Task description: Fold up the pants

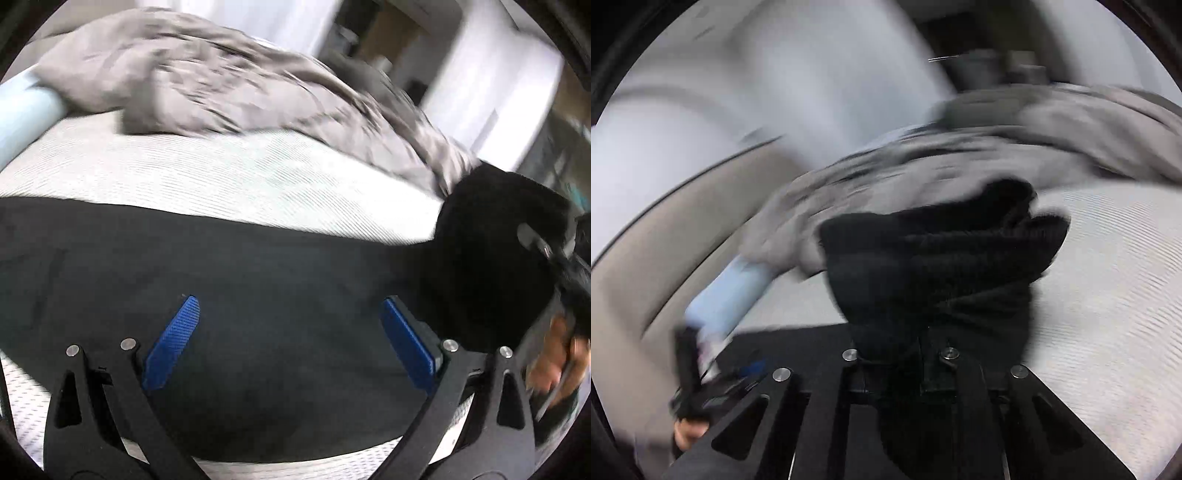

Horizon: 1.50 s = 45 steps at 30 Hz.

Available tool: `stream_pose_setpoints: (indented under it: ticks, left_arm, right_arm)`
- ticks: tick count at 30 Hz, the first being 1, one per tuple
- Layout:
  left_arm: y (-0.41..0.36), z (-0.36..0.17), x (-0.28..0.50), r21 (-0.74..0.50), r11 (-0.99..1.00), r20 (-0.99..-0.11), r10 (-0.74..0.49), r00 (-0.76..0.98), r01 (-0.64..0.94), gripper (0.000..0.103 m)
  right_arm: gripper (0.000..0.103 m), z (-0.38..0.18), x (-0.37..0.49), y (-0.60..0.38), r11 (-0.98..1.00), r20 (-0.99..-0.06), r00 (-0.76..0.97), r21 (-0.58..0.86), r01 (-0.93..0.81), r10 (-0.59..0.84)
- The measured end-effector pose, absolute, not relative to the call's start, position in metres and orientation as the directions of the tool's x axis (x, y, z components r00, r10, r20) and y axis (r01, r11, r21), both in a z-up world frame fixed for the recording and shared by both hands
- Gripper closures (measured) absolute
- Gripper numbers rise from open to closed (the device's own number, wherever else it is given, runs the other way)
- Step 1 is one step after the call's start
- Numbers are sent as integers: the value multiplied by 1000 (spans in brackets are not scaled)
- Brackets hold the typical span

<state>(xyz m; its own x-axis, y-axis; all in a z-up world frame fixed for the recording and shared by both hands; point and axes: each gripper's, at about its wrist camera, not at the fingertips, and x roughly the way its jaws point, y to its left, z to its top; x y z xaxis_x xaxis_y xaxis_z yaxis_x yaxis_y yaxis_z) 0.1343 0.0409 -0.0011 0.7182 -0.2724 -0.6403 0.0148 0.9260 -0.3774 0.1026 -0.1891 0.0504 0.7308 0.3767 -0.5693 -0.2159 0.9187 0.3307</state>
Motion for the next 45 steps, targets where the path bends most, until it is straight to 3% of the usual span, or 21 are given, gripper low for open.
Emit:
stream_pose_setpoints:
  ticks: [2, 4, 5, 11, 15, 19, 21, 25, 30, 35, 36, 38, 40, 45]
  left_arm:
    - [83, -3, 123, -378, 923, -635, -200, 747, -75, 5]
    - [115, -11, 113, -350, 920, -654, -108, 748, -174, 5]
    - [125, -15, 109, -335, 919, -668, -77, 741, -207, 6]
    - [145, -36, 90, -259, 945, -706, -44, 707, -199, 5]
    - [107, -42, 96, -207, 976, -736, -107, 669, -72, 5]
    - [48, -49, 86, 42, 999, -784, 16, 620, 28, 5]
    - [40, -57, 85, 91, 995, -800, 49, 598, 41, 5]
    - [48, -50, 84, -19, 1000, -793, -27, 609, 19, 6]
    - [69, -28, 100, -324, 946, -704, -243, 668, 2, 6]
    - [56, -33, 157, -442, 894, -713, -401, 576, 76, 32]
    - [55, -38, 169, -469, 880, -715, -428, 553, 74, 34]
    - [57, -53, 190, -524, 851, -722, -461, 517, 28, 49]
    - [59, -65, 204, -573, 819, -725, -501, 473, -11, 55]
    - [55, -70, 228, -534, 844, -755, -454, 474, -41, 74]
  right_arm:
    - [86, 45, 116, -127, 832, -552, 622, 381, -404, 555]
    - [43, 26, 130, -75, 722, -575, 448, 449, -526, 684]
    - [38, 13, 135, -54, 696, -607, 380, 451, -559, 698]
    - [37, -27, 124, -66, 723, -712, 304, 403, -562, 633]
    - [37, -50, 118, -108, 877, -843, 393, 172, -449, 367]
    - [32, -83, 84, -143, 909, -917, 371, -22, -417, 148]
    - [30, -83, 72, -161, 909, -913, 382, -29, -416, 146]
    - [26, -75, 52, -185, 903, -900, 399, -14, -429, 175]
    - [25, -62, 55, -207, 908, -840, 434, 151, -391, 326]
    - [25, -61, 69, -209, 908, -823, 435, 211, -361, 364]
    - [25, -62, 70, -209, 906, -824, 431, 214, -366, 369]
    - [25, -64, 71, -201, 901, -827, 421, 214, -376, 372]
    - [25, -66, 69, -198, 901, -832, 414, 211, -379, 369]
    - [25, -63, 65, -202, 898, -828, 414, 223, -378, 379]
